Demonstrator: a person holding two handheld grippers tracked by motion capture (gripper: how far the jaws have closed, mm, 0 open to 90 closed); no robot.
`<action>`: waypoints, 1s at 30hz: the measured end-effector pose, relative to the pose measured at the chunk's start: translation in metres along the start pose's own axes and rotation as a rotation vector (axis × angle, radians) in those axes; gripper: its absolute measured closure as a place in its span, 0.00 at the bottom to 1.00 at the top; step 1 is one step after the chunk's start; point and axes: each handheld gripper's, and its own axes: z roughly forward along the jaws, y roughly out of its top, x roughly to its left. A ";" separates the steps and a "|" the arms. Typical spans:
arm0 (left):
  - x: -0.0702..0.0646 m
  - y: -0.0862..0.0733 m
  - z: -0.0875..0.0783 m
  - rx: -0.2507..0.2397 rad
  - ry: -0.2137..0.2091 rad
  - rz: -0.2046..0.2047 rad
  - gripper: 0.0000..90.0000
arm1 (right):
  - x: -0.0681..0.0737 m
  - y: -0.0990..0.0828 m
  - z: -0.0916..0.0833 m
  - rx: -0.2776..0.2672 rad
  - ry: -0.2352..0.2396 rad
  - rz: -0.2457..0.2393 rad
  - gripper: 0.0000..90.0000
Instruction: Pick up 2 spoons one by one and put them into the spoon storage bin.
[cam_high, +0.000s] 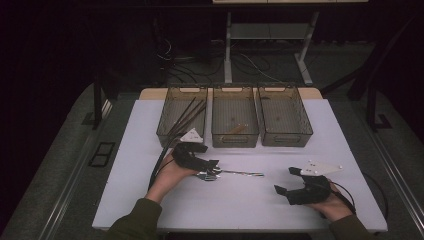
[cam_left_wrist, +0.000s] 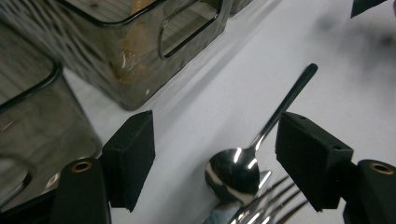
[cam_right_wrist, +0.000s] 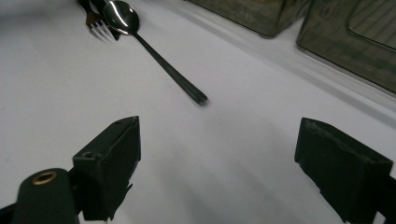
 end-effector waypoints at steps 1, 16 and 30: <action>0.000 0.001 0.002 0.004 -0.004 -0.006 0.33 | -0.001 -0.002 -0.002 -0.004 -0.003 0.005 0.16; 0.001 -0.008 0.016 0.112 -0.041 -0.022 0.43 | -0.004 0.000 -0.003 -0.021 -0.008 0.006 0.16; -0.005 -0.010 0.022 0.169 -0.027 0.033 0.52 | -0.003 0.000 -0.001 -0.012 -0.010 -0.007 0.16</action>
